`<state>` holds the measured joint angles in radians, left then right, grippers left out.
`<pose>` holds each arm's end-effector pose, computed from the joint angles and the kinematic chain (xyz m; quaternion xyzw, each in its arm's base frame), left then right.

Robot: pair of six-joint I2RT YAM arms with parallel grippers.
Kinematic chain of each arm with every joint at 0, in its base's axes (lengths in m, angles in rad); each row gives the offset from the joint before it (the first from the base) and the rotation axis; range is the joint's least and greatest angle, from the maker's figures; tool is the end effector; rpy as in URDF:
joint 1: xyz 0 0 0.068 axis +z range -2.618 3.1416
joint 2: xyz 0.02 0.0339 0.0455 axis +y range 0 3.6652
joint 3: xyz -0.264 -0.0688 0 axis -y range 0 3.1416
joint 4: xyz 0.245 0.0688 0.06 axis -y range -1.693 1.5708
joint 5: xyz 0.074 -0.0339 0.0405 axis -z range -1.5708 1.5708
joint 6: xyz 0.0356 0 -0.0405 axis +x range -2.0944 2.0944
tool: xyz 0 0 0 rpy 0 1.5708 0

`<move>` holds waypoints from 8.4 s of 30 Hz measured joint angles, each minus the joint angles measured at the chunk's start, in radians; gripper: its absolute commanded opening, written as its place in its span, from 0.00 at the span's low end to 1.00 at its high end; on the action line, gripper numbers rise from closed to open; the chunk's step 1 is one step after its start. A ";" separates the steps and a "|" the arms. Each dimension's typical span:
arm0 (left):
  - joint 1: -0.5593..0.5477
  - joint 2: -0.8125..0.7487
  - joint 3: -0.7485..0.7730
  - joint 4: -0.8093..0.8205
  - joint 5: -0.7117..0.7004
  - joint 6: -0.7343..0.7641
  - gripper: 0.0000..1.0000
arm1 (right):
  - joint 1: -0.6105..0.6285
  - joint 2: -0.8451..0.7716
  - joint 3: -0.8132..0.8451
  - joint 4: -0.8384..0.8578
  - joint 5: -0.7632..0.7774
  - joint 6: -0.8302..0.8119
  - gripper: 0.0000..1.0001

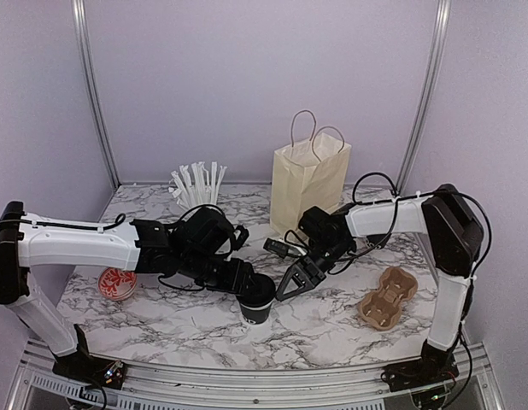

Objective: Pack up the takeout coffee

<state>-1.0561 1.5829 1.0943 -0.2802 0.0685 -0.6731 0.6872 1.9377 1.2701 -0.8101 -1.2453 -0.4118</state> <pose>0.1684 -0.3027 0.2393 0.1883 0.9008 -0.3173 0.2292 0.2509 0.2495 0.1704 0.4469 -0.6778 -0.5822 0.0425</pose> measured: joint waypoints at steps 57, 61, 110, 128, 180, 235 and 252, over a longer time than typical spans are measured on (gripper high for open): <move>-0.034 -0.103 -0.204 0.193 -0.198 -0.132 0.67 | 0.035 0.198 0.232 -0.074 -0.012 0.245 0.36; -0.032 -0.098 -0.204 0.194 -0.200 -0.132 0.67 | 0.037 0.199 0.239 -0.093 -0.015 0.272 0.27; -0.036 -0.276 -0.339 0.147 -0.286 -0.220 0.87 | 0.068 0.224 0.475 0.024 0.447 0.236 0.35; -0.036 -0.303 -0.337 0.129 -0.352 -0.198 0.78 | 0.019 0.135 0.391 0.029 0.485 0.197 0.29; 0.033 -0.433 -0.388 0.133 -0.211 -0.034 0.82 | 0.046 0.264 0.574 -0.016 0.375 0.127 0.28; 0.187 -0.371 -0.428 0.211 -0.013 -0.172 0.71 | 0.094 0.237 0.402 0.159 0.130 0.360 0.40; 0.184 -0.359 -0.409 0.231 -0.006 -0.185 0.70 | 0.076 0.251 0.438 0.146 0.171 0.379 0.32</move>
<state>-0.8719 1.2243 0.6849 -0.0494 0.0624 -0.8581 0.7635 2.1883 1.7081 -0.6643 -1.0748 -0.0326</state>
